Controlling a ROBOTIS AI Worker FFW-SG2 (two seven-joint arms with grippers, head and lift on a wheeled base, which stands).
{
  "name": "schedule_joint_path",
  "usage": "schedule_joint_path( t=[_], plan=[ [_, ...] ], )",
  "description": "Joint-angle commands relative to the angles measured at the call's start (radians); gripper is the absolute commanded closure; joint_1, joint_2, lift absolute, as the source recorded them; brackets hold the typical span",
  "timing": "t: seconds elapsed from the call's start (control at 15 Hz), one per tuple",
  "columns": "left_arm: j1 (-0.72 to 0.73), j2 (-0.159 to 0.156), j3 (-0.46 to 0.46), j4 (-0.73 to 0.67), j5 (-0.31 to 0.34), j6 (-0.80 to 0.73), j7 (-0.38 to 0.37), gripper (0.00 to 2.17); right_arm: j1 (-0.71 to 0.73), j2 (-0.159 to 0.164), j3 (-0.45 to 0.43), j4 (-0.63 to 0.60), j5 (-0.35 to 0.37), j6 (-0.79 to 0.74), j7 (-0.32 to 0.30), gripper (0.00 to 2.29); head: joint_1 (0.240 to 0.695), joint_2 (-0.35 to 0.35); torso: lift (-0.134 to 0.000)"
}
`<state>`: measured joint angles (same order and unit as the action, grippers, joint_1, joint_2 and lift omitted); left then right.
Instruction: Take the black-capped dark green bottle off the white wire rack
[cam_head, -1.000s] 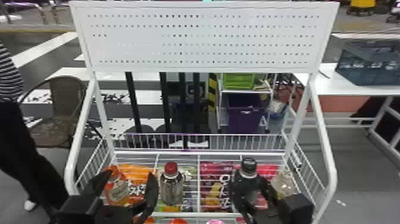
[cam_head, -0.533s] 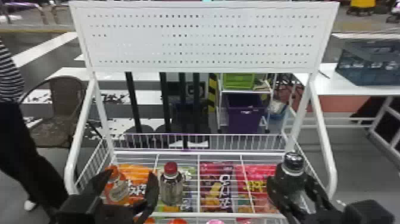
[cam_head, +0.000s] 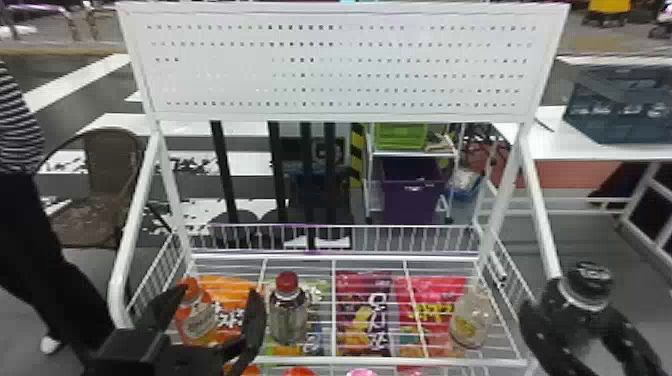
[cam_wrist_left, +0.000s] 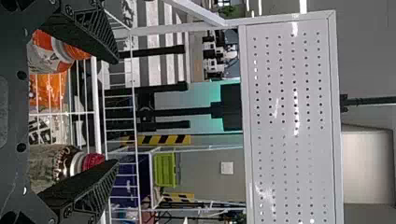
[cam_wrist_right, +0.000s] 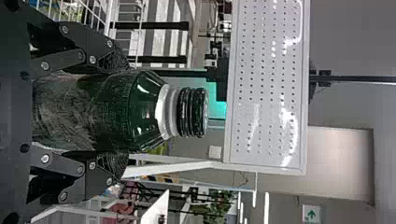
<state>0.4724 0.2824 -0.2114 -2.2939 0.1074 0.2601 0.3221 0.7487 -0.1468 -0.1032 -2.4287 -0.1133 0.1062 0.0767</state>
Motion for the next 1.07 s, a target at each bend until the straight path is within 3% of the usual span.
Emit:
schedule_joint_path(
  t=[0.0, 1.0],
  plan=[
    [0.002, 0.0, 0.0, -0.001, 0.0, 0.0, 0.0, 0.14, 0.038, 0.009, -0.056, -0.01, -0.042, -0.045, 0.005, 1.61, 0.499, 0.0, 0.0],
    [0.002, 0.0, 0.004, -0.013, -0.002, 0.003, 0.002, 0.14, 0.031, 0.01, -0.069, -0.007, -0.068, -0.024, 0.014, 1.61, 0.499, 0.0, 0.0]
  ],
)
